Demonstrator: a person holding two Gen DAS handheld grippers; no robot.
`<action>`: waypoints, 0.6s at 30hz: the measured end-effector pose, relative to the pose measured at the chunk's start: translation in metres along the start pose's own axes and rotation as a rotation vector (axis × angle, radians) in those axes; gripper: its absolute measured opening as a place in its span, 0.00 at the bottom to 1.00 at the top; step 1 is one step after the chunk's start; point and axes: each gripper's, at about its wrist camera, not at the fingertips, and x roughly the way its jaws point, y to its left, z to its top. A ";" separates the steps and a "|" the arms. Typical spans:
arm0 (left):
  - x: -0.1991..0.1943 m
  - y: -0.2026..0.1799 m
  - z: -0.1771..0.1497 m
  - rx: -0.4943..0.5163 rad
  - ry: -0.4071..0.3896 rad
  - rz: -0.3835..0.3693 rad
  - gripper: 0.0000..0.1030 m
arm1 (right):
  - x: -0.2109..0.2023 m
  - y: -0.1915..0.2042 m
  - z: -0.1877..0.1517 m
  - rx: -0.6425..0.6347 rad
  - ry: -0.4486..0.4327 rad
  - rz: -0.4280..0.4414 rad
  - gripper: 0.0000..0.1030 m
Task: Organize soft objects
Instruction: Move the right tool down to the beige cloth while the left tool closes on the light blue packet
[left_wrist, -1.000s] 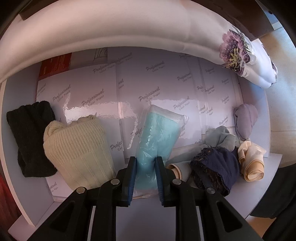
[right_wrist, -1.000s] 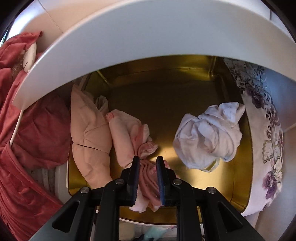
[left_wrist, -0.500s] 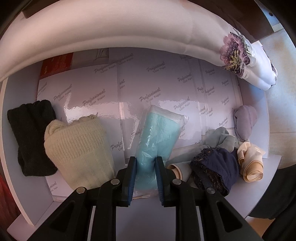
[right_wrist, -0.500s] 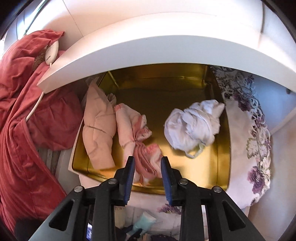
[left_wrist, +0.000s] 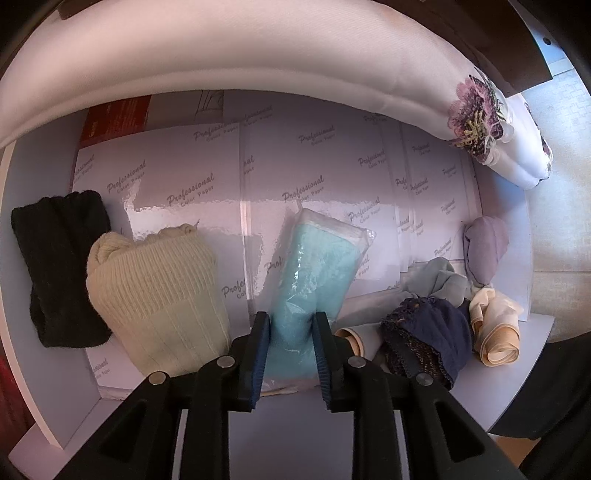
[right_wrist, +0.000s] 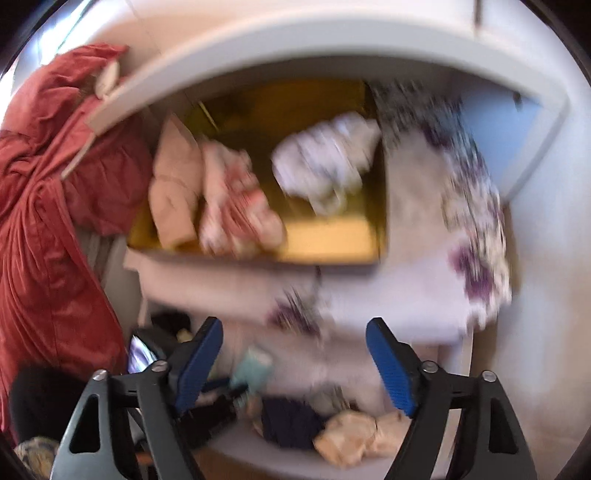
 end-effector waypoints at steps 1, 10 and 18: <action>0.000 0.001 0.000 -0.005 0.003 -0.004 0.26 | 0.006 -0.007 -0.006 0.016 0.043 -0.007 0.81; -0.009 0.010 -0.001 -0.038 0.000 0.010 0.33 | 0.057 -0.048 -0.033 0.145 0.268 -0.067 1.00; -0.025 0.020 0.000 -0.076 -0.044 0.015 0.34 | 0.070 -0.053 -0.033 0.174 0.254 -0.098 1.00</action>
